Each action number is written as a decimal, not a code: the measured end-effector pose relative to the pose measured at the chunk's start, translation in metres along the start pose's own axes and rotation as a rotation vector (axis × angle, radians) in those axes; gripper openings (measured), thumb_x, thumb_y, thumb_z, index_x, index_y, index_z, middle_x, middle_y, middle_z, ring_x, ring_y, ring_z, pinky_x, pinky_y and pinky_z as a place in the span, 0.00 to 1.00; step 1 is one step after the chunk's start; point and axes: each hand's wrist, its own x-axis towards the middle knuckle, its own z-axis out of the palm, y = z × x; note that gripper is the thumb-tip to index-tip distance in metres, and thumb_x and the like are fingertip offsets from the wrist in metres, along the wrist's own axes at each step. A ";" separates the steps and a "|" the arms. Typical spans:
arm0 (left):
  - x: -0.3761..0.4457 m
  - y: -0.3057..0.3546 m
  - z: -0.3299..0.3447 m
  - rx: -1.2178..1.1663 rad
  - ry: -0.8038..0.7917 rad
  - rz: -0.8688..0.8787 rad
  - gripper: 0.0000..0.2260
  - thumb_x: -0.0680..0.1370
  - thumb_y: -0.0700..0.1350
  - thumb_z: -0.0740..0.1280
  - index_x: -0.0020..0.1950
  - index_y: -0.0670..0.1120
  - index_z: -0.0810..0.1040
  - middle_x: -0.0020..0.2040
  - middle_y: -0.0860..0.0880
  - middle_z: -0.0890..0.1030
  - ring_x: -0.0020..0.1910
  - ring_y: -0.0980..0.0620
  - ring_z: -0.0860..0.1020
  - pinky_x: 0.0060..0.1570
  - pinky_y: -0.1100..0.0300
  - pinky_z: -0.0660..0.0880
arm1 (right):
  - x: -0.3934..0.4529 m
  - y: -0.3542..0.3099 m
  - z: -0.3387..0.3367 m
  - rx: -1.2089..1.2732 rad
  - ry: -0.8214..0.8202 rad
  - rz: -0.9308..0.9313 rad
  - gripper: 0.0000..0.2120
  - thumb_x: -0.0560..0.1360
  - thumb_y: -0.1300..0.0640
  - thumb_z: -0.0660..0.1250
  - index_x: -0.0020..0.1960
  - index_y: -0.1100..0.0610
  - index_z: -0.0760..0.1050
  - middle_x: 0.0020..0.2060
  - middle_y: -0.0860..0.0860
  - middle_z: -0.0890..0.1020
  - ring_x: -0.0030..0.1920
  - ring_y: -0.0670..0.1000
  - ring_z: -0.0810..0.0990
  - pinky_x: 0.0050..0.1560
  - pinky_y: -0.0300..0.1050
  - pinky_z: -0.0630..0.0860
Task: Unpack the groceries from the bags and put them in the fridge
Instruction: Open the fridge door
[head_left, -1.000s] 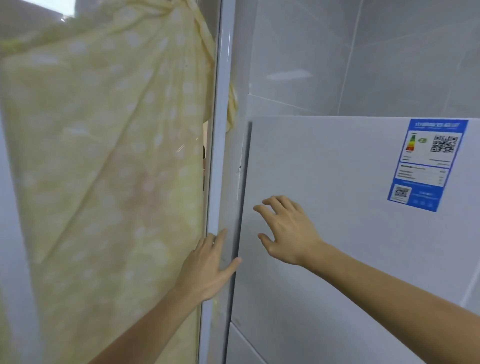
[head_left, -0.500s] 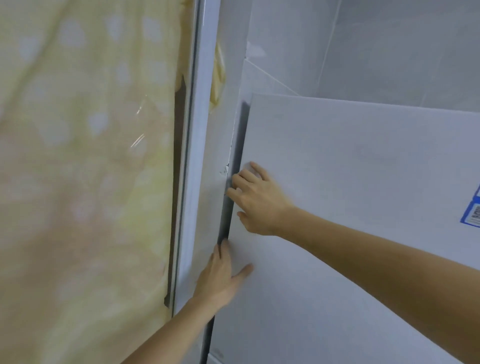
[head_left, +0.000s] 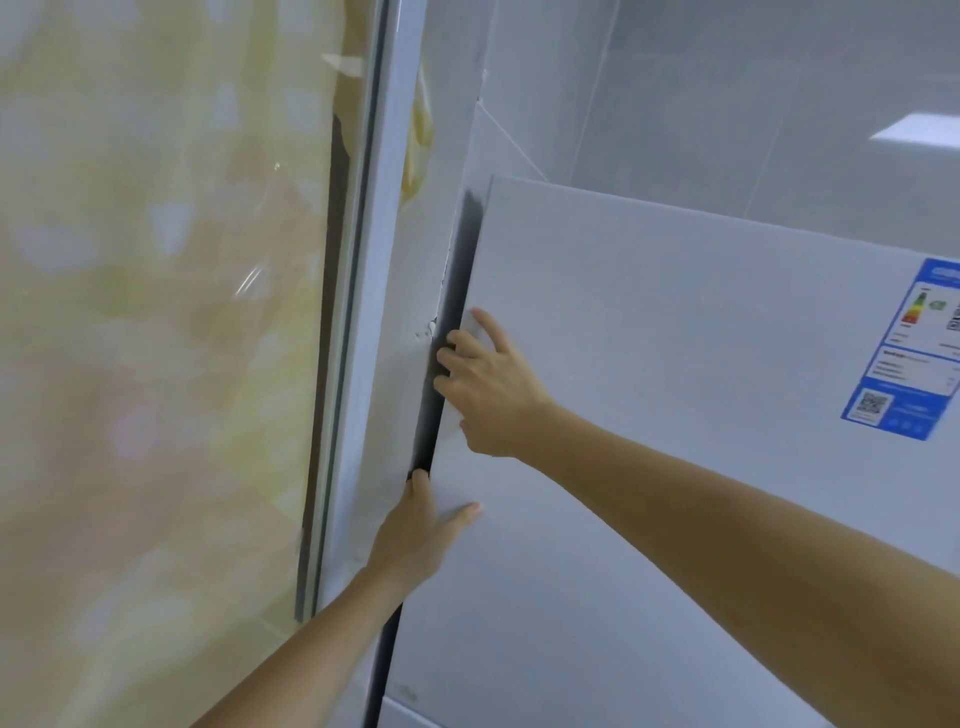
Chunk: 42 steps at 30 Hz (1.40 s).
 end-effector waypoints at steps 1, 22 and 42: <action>-0.003 0.001 -0.002 0.008 -0.004 0.001 0.34 0.72 0.69 0.68 0.68 0.48 0.66 0.65 0.52 0.76 0.62 0.48 0.77 0.62 0.48 0.75 | -0.002 -0.001 -0.002 0.000 0.004 -0.001 0.21 0.72 0.45 0.71 0.63 0.50 0.80 0.65 0.50 0.76 0.73 0.57 0.66 0.81 0.66 0.38; -0.326 0.049 -0.027 0.274 0.281 0.394 0.43 0.75 0.61 0.71 0.82 0.48 0.52 0.72 0.50 0.67 0.67 0.52 0.73 0.55 0.61 0.73 | -0.251 -0.076 -0.196 0.391 0.664 -0.059 0.05 0.70 0.58 0.68 0.45 0.56 0.80 0.51 0.53 0.81 0.60 0.58 0.77 0.80 0.60 0.54; -0.499 0.197 0.119 0.159 0.061 1.126 0.46 0.77 0.62 0.65 0.84 0.43 0.44 0.84 0.45 0.47 0.83 0.41 0.51 0.76 0.35 0.60 | -0.558 -0.030 -0.273 0.260 0.524 0.497 0.25 0.75 0.55 0.66 0.72 0.54 0.77 0.81 0.57 0.63 0.84 0.59 0.54 0.78 0.70 0.54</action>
